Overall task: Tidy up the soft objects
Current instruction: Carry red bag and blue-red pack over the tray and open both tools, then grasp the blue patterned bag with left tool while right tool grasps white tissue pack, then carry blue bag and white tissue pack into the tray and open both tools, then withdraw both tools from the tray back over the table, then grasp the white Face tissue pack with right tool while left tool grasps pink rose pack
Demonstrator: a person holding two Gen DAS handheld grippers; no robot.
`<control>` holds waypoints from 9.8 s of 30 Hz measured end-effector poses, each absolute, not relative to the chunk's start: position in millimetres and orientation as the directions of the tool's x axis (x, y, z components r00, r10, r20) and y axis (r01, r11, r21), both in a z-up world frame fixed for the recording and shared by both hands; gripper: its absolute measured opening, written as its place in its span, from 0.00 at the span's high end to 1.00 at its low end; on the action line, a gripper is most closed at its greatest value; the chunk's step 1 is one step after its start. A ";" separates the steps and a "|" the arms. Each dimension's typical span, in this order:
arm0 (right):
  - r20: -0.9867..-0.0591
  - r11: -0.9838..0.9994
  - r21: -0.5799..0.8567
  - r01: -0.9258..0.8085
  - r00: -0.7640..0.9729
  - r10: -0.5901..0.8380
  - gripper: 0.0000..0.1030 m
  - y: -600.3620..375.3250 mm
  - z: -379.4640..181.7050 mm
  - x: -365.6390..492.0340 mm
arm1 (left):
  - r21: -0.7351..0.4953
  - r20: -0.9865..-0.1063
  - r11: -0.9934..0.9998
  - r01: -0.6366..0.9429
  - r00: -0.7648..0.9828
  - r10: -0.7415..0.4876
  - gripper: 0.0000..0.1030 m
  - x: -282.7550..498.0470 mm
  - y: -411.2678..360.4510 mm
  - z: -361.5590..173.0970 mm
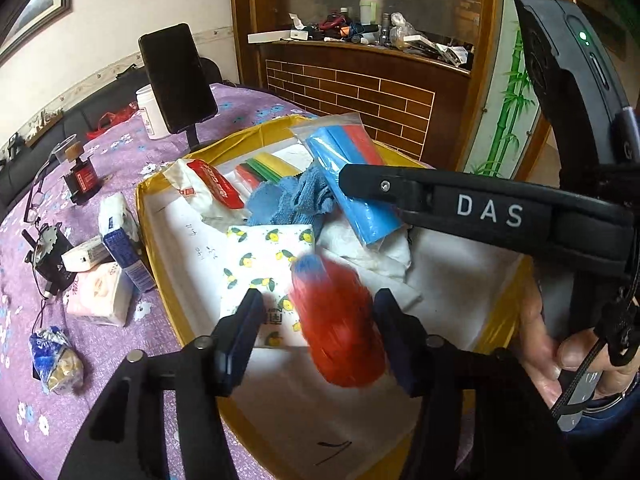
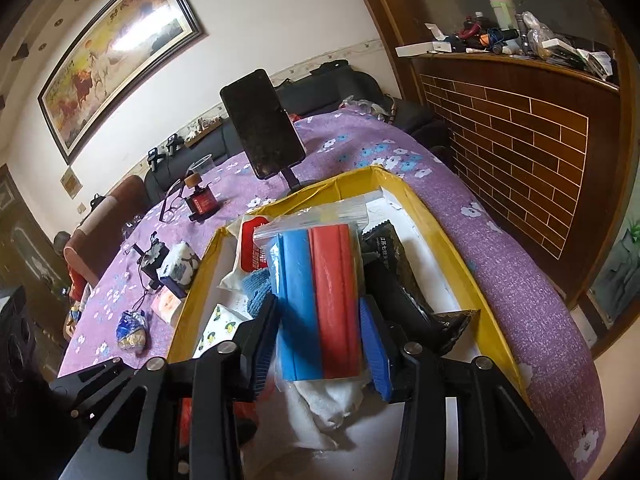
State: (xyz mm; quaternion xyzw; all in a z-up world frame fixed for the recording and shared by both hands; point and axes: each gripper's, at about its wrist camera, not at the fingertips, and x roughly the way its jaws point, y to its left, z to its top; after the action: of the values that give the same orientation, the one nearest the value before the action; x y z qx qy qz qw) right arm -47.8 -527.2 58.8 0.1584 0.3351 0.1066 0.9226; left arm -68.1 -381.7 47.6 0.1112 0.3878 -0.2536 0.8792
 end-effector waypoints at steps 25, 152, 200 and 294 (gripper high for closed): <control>-0.530 0.929 0.328 -0.170 0.781 0.331 0.49 -473.6 95.8 -55.3 | -0.160 -0.637 0.937 0.310 0.693 -0.337 0.36 -62.5 -261.4 76.3; -0.473 0.866 0.442 -0.232 0.760 0.445 0.79 -484.2 104.3 -30.4 | 0.166 -0.634 0.930 0.327 0.758 -0.153 0.64 -51.0 -303.5 73.2; -0.538 0.871 0.476 -0.122 0.743 0.398 0.35 -494.8 122.4 2.7 | 0.082 -0.601 0.884 0.460 0.730 -0.325 0.45 -73.7 -334.9 83.5; -0.834 0.810 -0.037 -0.586 0.464 0.298 0.40 -225.2 3.9 -52.3 | -0.258 -0.701 0.963 -0.080 0.702 -0.129 0.38 -146.1 -50.7 49.6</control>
State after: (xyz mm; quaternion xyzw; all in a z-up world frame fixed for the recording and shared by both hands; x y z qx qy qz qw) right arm -52.3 -225.2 3.9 -0.1614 0.4458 0.2631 0.8403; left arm -146.1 -50.7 49.6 -0.1356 0.3859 -0.0135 0.9124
